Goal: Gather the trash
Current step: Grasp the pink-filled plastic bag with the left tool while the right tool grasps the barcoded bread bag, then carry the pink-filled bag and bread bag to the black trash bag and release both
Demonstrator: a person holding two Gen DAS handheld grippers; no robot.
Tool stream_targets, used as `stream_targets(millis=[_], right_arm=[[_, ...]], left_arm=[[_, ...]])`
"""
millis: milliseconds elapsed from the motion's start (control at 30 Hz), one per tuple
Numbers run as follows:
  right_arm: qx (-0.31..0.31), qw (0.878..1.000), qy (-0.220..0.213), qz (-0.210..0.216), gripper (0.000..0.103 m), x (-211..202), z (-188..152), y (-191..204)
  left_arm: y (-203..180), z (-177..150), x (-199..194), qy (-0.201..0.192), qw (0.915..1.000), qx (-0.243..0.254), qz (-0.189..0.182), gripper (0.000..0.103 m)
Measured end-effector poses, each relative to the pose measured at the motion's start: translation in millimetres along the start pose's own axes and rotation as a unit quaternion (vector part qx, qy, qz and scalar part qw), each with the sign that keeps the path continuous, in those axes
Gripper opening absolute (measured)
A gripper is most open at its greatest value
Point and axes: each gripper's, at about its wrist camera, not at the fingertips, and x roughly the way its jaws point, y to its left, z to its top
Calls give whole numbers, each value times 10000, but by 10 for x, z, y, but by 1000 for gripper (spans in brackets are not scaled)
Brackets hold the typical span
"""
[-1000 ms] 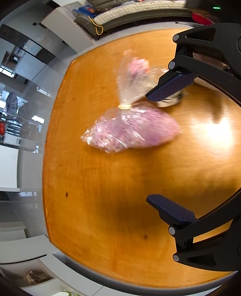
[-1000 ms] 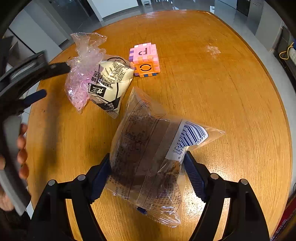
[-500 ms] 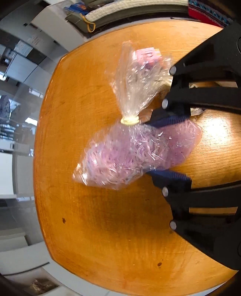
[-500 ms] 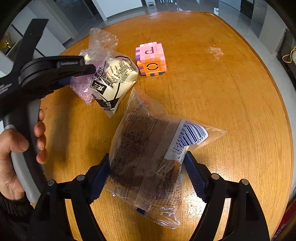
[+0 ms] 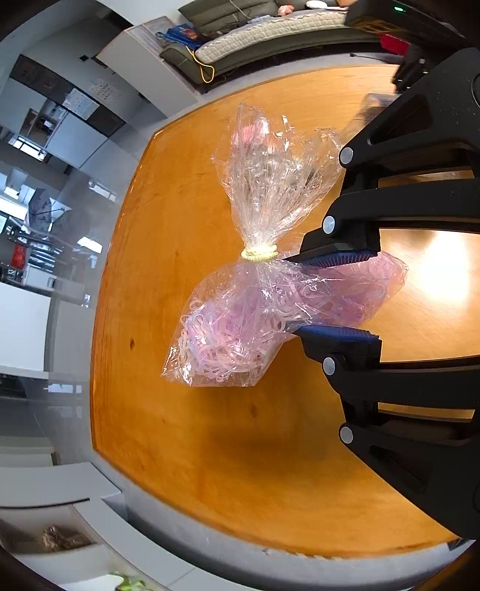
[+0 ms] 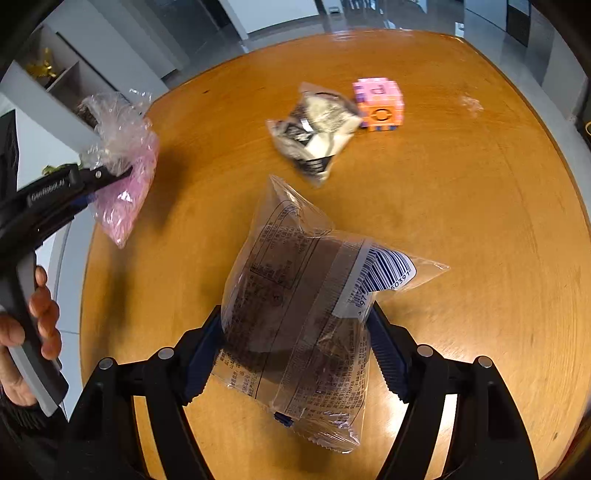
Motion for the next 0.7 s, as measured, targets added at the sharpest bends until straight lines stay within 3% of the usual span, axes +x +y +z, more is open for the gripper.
stream_targets(millis=[367,533,700], right_arm=[[-1016,9939,-62,428,76,-113,-641,1091],[-1658,9837,36,702,76,-109,-1054,1691],[-2357,9660,234,1039,76,-88,-1565,2339]], left_arm=[[856,-839,-888,-491,9968,-545,307,27],[1346,-1397,-1352,-721,9917,-921,527,27],[1828,-2044,-1791,-927,9822,-1439,774,28]])
